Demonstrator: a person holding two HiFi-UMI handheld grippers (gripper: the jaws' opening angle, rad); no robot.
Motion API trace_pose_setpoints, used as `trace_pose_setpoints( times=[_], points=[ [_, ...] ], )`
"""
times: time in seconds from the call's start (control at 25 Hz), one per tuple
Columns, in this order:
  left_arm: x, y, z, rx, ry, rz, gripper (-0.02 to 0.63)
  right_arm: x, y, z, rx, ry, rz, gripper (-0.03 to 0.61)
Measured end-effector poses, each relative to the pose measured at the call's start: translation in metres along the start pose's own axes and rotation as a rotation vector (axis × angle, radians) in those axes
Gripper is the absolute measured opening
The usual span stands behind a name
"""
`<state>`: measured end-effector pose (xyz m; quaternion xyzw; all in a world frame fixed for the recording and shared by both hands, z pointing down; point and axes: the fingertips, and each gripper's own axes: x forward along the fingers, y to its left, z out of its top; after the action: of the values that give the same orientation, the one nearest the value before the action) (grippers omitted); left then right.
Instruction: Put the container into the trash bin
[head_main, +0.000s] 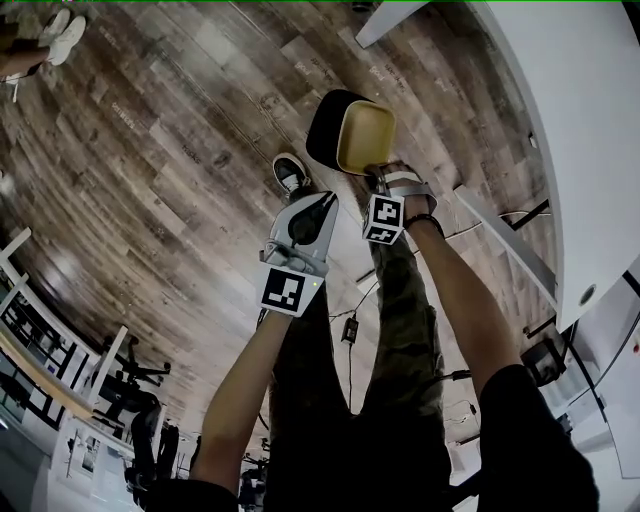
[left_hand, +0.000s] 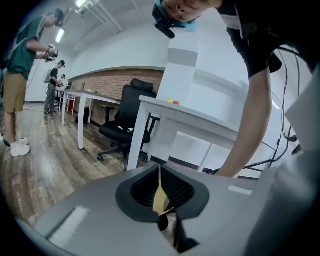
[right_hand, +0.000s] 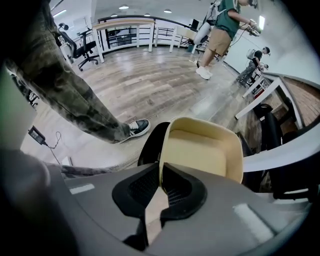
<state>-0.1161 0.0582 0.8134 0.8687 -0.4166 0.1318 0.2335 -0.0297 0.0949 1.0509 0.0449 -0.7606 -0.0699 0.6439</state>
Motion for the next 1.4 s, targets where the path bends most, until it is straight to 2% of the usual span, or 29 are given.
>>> trace_pose_setpoints(
  times=[0.28, 0.52, 0.56, 0.64, 0.68, 0.88, 1.04, 1.16, 1.32, 1.4],
  points=[
    [-0.008, 0.002, -0.027, -0.042, 0.035, 0.023, 0.001, 0.026, -0.001, 0.006, -0.072, 0.001, 0.011, 0.051],
    [-0.017, -0.004, -0.042, -0.066, 0.046, 0.030, 0.000, 0.034, -0.007, 0.009, -0.113, 0.014, -0.021, 0.029],
    [-0.017, -0.004, -0.043, -0.069, 0.045, 0.028, 0.002, 0.037, -0.007, 0.007, -0.123, 0.025, -0.015, 0.048],
    [-0.017, -0.004, -0.043, -0.073, 0.043, 0.029, 0.002, 0.042, -0.005, 0.005, -0.128, 0.049, 0.001, 0.175],
    [-0.019, -0.005, -0.043, -0.074, 0.041, 0.030, 0.002, 0.042, -0.003, 0.003, -0.122, 0.057, 0.008, 0.159],
    [-0.024, -0.006, -0.042, -0.079, 0.040, 0.027, 0.002, 0.036, 0.003, 0.004, -0.056, 0.056, 0.023, 0.166],
    [-0.030, 0.000, -0.034, -0.103, 0.041, 0.030, 0.002, 0.017, -0.001, 0.017, 0.133, -0.007, 0.045, 0.175],
    [-0.032, 0.007, -0.022, -0.074, 0.030, 0.037, 0.000, 0.002, -0.016, 0.032, 0.220, -0.074, 0.023, 0.181],
    [-0.026, 0.004, -0.003, -0.012, 0.042, 0.025, 0.002, -0.023, -0.024, 0.043, 0.224, -0.134, 0.007, 0.181],
    [-0.021, 0.005, 0.010, 0.013, 0.011, 0.020, 0.002, -0.035, -0.032, 0.049, 0.204, -0.160, -0.001, 0.187]
  ],
)
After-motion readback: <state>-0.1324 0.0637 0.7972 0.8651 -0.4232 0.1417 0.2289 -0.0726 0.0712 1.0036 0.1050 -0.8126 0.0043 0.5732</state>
